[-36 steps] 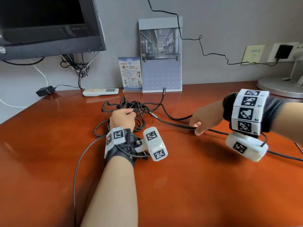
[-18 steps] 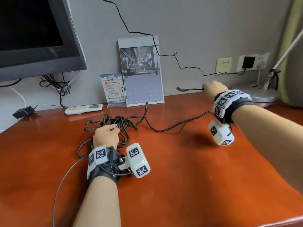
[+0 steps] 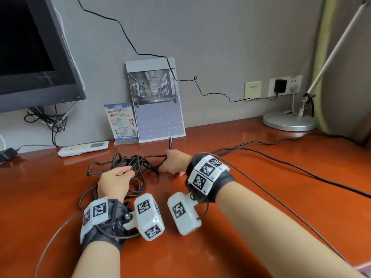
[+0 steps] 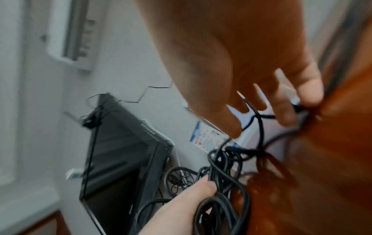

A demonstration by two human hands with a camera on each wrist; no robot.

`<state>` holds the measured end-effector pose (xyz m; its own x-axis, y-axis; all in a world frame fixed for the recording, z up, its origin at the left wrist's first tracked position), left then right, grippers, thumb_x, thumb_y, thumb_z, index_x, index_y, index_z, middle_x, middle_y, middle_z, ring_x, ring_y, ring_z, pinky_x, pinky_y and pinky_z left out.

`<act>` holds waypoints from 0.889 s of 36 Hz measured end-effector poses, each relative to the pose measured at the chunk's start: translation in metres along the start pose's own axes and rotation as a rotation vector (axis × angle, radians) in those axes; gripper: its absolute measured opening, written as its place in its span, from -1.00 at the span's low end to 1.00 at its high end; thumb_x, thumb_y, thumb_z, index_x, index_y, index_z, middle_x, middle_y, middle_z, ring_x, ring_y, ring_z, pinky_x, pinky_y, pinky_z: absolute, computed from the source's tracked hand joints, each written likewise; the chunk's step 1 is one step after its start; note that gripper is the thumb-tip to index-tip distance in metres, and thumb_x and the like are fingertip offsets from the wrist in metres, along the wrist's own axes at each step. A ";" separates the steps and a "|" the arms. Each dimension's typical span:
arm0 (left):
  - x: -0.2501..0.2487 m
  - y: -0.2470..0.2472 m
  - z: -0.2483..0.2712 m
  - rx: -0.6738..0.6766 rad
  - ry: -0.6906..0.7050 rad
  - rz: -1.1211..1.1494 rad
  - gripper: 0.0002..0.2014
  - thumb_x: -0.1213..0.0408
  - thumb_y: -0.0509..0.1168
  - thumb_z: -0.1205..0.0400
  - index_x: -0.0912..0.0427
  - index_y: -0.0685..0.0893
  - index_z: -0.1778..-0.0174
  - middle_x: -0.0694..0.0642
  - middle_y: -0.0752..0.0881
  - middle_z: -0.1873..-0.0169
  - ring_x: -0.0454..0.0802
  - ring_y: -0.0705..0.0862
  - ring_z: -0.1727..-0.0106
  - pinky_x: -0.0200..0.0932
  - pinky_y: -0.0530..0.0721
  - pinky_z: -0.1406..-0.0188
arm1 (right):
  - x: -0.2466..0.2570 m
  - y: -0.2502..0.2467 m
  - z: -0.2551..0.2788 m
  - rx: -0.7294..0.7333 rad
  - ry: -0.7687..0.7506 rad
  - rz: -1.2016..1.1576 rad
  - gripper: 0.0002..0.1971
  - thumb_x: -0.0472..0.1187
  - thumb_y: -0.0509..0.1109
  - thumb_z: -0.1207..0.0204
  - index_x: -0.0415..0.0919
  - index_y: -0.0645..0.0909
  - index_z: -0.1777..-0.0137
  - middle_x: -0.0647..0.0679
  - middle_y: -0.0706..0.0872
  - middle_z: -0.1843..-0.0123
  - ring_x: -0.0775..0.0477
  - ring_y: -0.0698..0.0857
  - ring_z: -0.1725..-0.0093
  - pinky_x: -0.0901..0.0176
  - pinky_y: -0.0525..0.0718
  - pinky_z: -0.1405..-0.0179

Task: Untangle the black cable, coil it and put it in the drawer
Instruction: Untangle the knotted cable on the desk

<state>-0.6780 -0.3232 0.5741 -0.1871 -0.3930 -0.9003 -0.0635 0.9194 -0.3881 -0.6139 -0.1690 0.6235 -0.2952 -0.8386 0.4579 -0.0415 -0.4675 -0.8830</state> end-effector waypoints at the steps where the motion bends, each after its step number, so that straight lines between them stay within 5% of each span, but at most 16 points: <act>1: 0.000 0.000 0.000 0.007 0.001 0.007 -0.79 0.28 0.43 -0.53 0.09 0.80 -0.08 0.11 0.77 -0.13 0.10 0.67 -0.15 -0.18 0.49 0.00 | -0.003 0.005 -0.002 0.002 0.011 -0.040 -0.76 -0.17 0.32 -0.57 -0.35 0.52 -0.08 -0.16 0.59 0.13 -0.14 0.61 0.17 0.33 0.48 0.68; 5: 0.001 -0.001 -0.003 0.025 0.009 0.033 -0.80 0.29 0.44 -0.51 0.06 0.81 -0.04 0.08 0.78 -0.08 0.05 0.69 -0.10 -0.18 0.51 -0.01 | -0.020 0.011 -0.008 -0.114 -0.034 -0.152 -0.58 -0.13 0.34 -0.57 -0.29 0.48 -0.37 -0.22 0.65 -0.25 -0.20 0.63 -0.22 0.19 0.58 0.00; 8: 0.001 -0.002 -0.003 0.046 0.017 0.056 -0.81 0.30 0.44 -0.50 0.03 0.81 -0.01 0.05 0.78 -0.05 -0.01 0.68 -0.04 -0.17 0.53 -0.03 | -0.035 0.010 -0.007 -0.151 -0.015 -0.241 -0.57 -0.10 0.37 -0.56 -0.19 0.48 -0.40 -0.14 0.67 -0.24 -0.16 0.62 -0.25 0.19 0.50 -0.12; 11: -0.001 -0.004 -0.004 0.065 0.012 0.051 -0.82 0.28 0.45 -0.48 -0.05 0.81 0.05 0.03 0.78 -0.02 0.02 0.69 0.00 -0.05 0.64 -0.10 | -0.045 0.015 -0.010 -0.169 -0.007 -0.388 -0.89 -0.06 0.33 -0.58 -0.04 0.65 0.06 0.04 0.69 0.22 -0.05 0.64 0.12 0.17 0.51 -0.04; 13: -0.002 -0.004 -0.003 0.075 -0.003 0.048 -0.81 0.27 0.46 -0.46 -0.07 0.80 0.05 0.02 0.78 0.00 0.04 0.70 -0.01 0.06 0.67 -0.16 | -0.052 0.018 -0.012 -0.203 -0.019 -0.619 -0.89 -0.11 0.34 -0.59 -0.01 0.63 0.16 0.12 0.55 0.41 0.06 0.52 0.32 0.22 0.48 0.03; 16: -0.003 -0.004 -0.001 0.111 0.016 0.063 -0.80 0.29 0.48 -0.45 -0.04 0.80 0.05 0.01 0.76 0.04 0.01 0.69 -0.06 0.05 0.64 -0.22 | -0.053 0.017 -0.005 -0.273 -0.087 -0.877 -0.76 -0.34 0.23 -0.62 -0.09 0.63 0.22 -0.01 0.52 0.46 0.07 0.47 0.41 0.32 0.44 0.24; 18: -0.007 -0.002 0.002 0.177 0.061 0.085 -0.81 0.35 0.42 -0.50 -0.03 0.77 0.06 -0.01 0.74 0.06 -0.05 0.69 -0.04 -0.05 0.63 -0.18 | -0.054 0.014 0.000 -0.358 -0.137 -0.967 -0.70 -0.42 0.17 -0.61 -0.13 0.58 0.28 -0.03 0.57 0.43 0.08 0.52 0.32 0.31 0.44 0.17; 20: -0.011 0.001 0.006 0.238 0.094 0.101 -0.77 0.41 0.28 -0.59 0.00 0.75 0.01 -0.01 0.74 0.03 -0.12 0.66 0.15 -0.17 0.64 0.06 | -0.052 0.010 0.000 -0.419 -0.161 -1.042 -0.71 -0.42 0.16 -0.59 -0.15 0.54 0.32 0.02 0.58 0.43 0.12 0.53 0.26 0.30 0.40 0.08; 23: -0.016 0.003 0.009 0.286 0.102 0.099 -0.69 0.42 0.13 -0.66 0.02 0.73 -0.08 0.03 0.73 -0.01 -0.09 0.54 0.38 -0.27 0.55 0.36 | -0.053 0.006 -0.003 -0.400 -0.146 -1.149 -0.81 -0.22 0.22 -0.49 -0.16 0.48 0.35 0.18 0.47 0.63 0.20 0.45 0.48 0.28 0.32 0.26; 27: -0.021 0.002 0.012 0.341 0.111 0.044 -0.72 0.34 0.15 -0.68 -0.01 0.72 -0.14 -0.03 0.65 0.05 -0.14 0.55 0.24 -0.27 0.53 0.28 | -0.058 0.007 0.002 -0.360 -0.128 -1.098 -0.75 -0.19 0.17 -0.62 -0.13 0.51 0.30 0.07 0.25 0.54 0.10 0.23 0.56 0.24 0.20 0.51; 30: -0.024 0.002 0.015 0.377 0.140 -0.023 -0.74 0.26 0.23 -0.64 -0.08 0.71 -0.17 -0.12 0.65 -0.08 -0.18 0.59 -0.01 -0.09 0.66 -0.08 | -0.061 0.005 0.004 -0.321 -0.120 -1.094 -0.73 -0.27 0.15 -0.62 -0.17 0.52 0.32 0.02 0.20 0.53 0.12 0.17 0.64 0.29 0.13 0.66; 32: -0.024 0.003 0.015 0.391 0.150 -0.061 -0.72 0.25 0.28 -0.62 -0.08 0.69 -0.22 -0.11 0.64 -0.11 -0.20 0.61 0.00 -0.02 0.68 -0.13 | -0.062 0.005 0.003 -0.251 -0.106 -1.117 -0.69 -0.29 0.11 -0.64 -0.21 0.50 0.34 0.03 0.19 0.59 0.13 0.13 0.70 0.38 0.07 0.70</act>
<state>-0.6585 -0.3115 0.5919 -0.3371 -0.4135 -0.8458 0.2922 0.8080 -0.5115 -0.5924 -0.1199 0.5913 0.1071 -0.0155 0.9941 -0.4219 -0.9061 0.0313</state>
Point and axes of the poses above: each hand's wrist, its own z-axis away from the middle knuckle, its own y-axis out of the palm, x = y × z, the point moved 1 cm from there along -z, towards the middle knuckle
